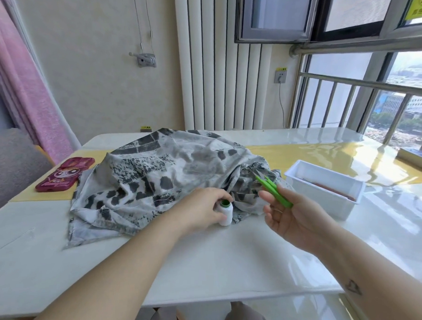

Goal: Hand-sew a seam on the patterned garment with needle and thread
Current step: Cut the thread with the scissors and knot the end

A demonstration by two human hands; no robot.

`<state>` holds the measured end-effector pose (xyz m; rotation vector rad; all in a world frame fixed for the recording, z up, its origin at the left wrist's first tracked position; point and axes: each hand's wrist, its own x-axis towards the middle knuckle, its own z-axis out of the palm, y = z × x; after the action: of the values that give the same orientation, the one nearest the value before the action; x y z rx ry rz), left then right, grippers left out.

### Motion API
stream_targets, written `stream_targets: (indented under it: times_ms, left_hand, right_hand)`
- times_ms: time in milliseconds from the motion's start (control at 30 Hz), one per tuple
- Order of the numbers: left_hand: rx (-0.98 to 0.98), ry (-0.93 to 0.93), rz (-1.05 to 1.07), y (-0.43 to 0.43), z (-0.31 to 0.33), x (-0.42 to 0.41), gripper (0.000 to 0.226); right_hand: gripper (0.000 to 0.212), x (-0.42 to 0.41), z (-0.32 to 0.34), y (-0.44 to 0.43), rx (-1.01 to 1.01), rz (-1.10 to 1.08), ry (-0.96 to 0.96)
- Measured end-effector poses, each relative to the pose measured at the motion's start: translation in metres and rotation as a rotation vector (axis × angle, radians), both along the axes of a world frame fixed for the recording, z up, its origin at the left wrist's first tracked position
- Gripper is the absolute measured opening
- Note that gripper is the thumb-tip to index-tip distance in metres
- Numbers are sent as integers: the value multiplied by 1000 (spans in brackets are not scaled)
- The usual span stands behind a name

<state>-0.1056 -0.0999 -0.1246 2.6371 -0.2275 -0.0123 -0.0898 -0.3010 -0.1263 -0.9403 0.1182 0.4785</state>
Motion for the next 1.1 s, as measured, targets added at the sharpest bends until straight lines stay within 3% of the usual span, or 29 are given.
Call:
stream_targets:
  times_ms: [133, 233, 333, 400, 467, 533, 633, 767, 900, 1033, 1100]
  left_hand:
    - [-191, -79, 126, -2, -9, 0, 25]
    - [-360, -57, 216, 0, -10, -3, 33]
    - [-429, 7, 251, 3, -6, -9, 47]
    - [-471, 47, 249, 3, -1, -13, 51]
    - [-524, 71, 211, 1, 2, -15, 52]
    - [-538, 76, 161, 0, 5, -18, 60]
    - [-583, 64, 110, 2, 6, -23, 73]
    - [-550, -36, 101, 9, -3, -25, 27]
    - [-533, -100, 127, 12, -7, -25, 13]
    - [-280, -84, 137, 12, -13, -26, 14]
    - [-255, -83, 153, 12, -14, -25, 15]
  right_hand:
    - [20, -1, -4, 8, 22, 84, -94]
    - [22, -2, -2, 17, -11, 129, -175]
    - [15, -6, 3, 25, -333, 161, -424]
    - [29, -10, 3, 30, -616, 244, -683]
    - [36, -12, 0, 37, -772, 268, -833]
    - [27, -11, -1, 39, -772, 265, -847]
    - [32, -3, -8, 35, -603, 319, -710]
    - [33, 5, -14, 25, -446, 354, -529]
    - [24, 7, -19, 18, -507, 323, -528]
    - [22, 6, -20, 6, -644, 307, -638]
    - [28, 7, -18, -2, -780, 318, -707]
